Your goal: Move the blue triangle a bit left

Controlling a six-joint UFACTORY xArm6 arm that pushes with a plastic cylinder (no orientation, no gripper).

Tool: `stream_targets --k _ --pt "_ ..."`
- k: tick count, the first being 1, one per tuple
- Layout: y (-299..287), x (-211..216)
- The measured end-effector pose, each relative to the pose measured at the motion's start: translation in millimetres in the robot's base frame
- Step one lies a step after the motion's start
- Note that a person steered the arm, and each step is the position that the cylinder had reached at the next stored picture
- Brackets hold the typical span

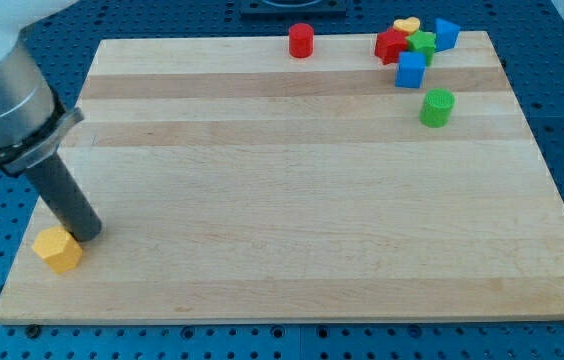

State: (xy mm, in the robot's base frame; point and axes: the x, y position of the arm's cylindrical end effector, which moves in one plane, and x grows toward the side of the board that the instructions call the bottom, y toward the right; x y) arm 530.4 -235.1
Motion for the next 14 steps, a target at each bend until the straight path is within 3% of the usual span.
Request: stream_targets --k 3,4,6,8,10,11,12,14 --pt "-7 29" --pt "40 16" --pt "248 3" --pt "419 -21" --pt "518 -142" --pt "510 -231" --pt "493 -293" --pt "472 -331"
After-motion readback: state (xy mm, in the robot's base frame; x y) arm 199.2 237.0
